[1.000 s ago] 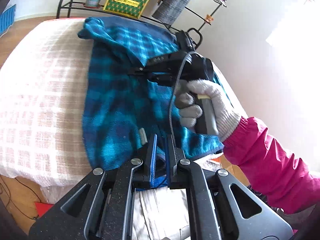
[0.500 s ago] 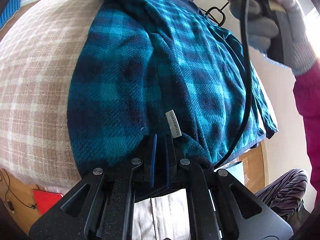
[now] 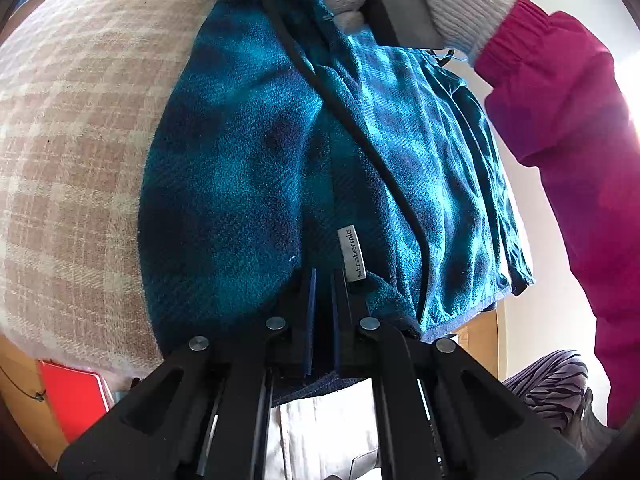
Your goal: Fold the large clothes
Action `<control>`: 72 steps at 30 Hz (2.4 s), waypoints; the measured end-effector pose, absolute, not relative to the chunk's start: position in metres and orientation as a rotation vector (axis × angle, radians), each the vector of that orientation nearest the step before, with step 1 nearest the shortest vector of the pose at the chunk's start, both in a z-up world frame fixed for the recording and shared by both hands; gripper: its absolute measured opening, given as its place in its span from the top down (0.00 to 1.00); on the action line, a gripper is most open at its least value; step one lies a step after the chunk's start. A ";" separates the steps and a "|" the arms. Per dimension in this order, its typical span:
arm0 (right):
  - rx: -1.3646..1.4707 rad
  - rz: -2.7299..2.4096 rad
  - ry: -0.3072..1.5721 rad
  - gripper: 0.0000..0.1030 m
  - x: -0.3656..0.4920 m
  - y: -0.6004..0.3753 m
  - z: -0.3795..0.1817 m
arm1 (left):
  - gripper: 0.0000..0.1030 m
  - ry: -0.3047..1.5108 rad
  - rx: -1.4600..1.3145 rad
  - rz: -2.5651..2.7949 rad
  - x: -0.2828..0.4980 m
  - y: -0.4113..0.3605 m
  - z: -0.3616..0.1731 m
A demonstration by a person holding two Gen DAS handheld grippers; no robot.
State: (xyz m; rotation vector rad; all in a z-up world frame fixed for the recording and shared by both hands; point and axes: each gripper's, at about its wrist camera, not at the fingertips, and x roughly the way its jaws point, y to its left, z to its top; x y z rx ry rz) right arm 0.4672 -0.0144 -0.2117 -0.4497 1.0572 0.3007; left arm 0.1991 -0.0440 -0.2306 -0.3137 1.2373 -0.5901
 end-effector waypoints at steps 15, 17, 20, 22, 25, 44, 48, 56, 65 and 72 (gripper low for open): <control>0.609 0.268 0.984 0.92 0.490 -0.225 -0.212 | 0.96 1.236 -0.285 -0.586 0.200 -0.052 -0.231; 0.784 0.242 0.962 0.92 0.479 -0.261 -0.233 | 0.96 1.236 -0.283 -0.585 0.201 -0.052 -0.231; 0.880 0.201 0.986 0.92 0.471 -0.280 -0.259 | 0.96 1.236 -0.279 -0.583 0.201 -0.054 -0.232; 0.917 0.196 0.973 0.92 0.466 -0.281 -0.263 | 0.96 1.237 -0.280 -0.582 0.201 -0.056 -0.232; 0.959 0.185 0.970 0.92 0.465 -0.283 -0.265 | 0.96 1.237 -0.280 -0.581 0.202 -0.056 -0.232; 0.289 0.236 0.892 0.60 0.533 -0.191 -0.151 | 0.96 1.242 -0.269 -0.582 0.204 -0.062 -0.232; 0.336 0.337 0.942 0.66 0.570 -0.168 -0.174 | 0.96 1.246 -0.270 -0.589 0.206 -0.062 -0.233; 0.379 0.049 1.049 0.88 0.612 -0.211 -0.245 | 0.96 1.237 -0.251 -0.599 0.206 -0.066 -0.233; 0.600 0.124 0.960 0.74 0.578 -0.248 -0.205 | 0.96 1.230 -0.241 -0.605 0.202 -0.067 -0.231; 0.556 0.196 0.861 0.68 0.484 -0.268 -0.097 | 0.96 1.203 -0.295 -0.632 0.194 -0.045 -0.215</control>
